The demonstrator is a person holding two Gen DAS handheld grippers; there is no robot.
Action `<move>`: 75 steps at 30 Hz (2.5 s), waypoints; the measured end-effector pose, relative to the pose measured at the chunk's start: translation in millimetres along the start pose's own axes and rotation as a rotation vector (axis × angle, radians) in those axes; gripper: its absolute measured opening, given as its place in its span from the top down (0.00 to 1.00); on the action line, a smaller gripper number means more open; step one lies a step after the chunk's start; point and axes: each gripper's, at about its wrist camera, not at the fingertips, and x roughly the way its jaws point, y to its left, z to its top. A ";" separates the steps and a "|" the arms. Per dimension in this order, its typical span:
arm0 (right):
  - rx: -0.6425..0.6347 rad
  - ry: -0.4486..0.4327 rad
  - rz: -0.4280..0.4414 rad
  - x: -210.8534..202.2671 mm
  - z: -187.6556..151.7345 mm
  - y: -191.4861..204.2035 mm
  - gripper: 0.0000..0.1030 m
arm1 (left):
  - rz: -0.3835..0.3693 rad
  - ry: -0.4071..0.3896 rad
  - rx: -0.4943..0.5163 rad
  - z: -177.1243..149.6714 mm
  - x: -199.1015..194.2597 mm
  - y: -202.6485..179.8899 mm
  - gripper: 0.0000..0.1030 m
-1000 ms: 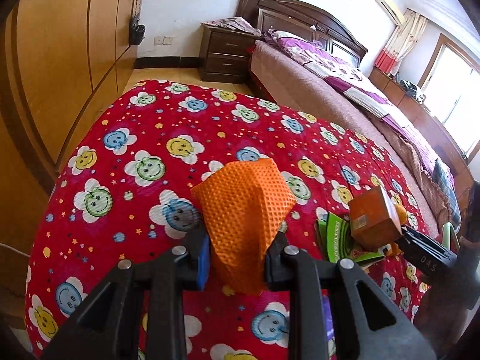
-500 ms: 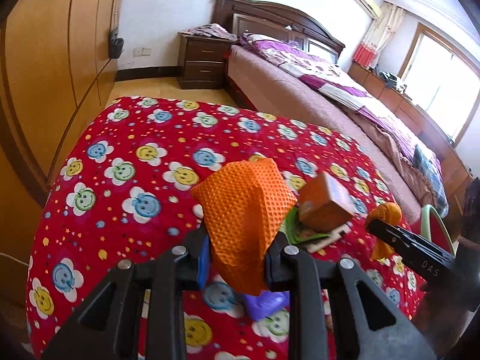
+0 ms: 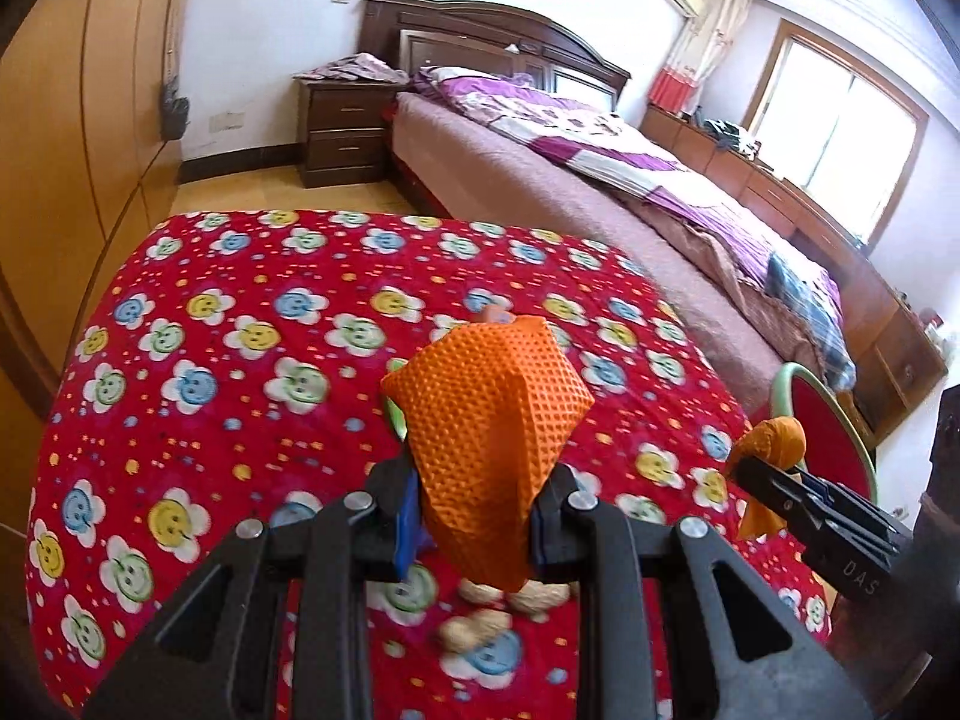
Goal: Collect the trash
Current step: 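Carry the mesh bag and cloth bow over the bucket and open both grippers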
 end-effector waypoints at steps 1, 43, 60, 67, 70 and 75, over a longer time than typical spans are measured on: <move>0.001 -0.006 -0.007 -5.4 -2.4 -2.4 0.71 | -0.003 0.001 0.005 -0.9 -1.0 -3.6 0.73; 0.373 -0.218 -0.283 -128.1 -54.9 -194.7 0.71 | -0.314 0.100 0.431 -31.2 41.0 -247.3 0.73; 0.429 -0.206 -0.286 -112.8 -61.8 -232.7 0.71 | -0.343 0.142 0.534 -44.7 85.3 -304.0 0.56; 0.425 -0.199 -0.277 -107.1 -61.5 -234.6 0.68 | -0.350 0.131 0.540 -47.1 84.0 -303.4 0.50; 0.427 -0.200 -0.275 -105.7 -61.6 -232.8 0.65 | -0.355 0.132 0.527 -46.9 82.6 -301.2 0.49; 0.430 -0.203 -0.267 -104.6 -60.8 -231.4 0.62 | -0.353 0.122 0.506 -43.7 78.5 -295.6 0.49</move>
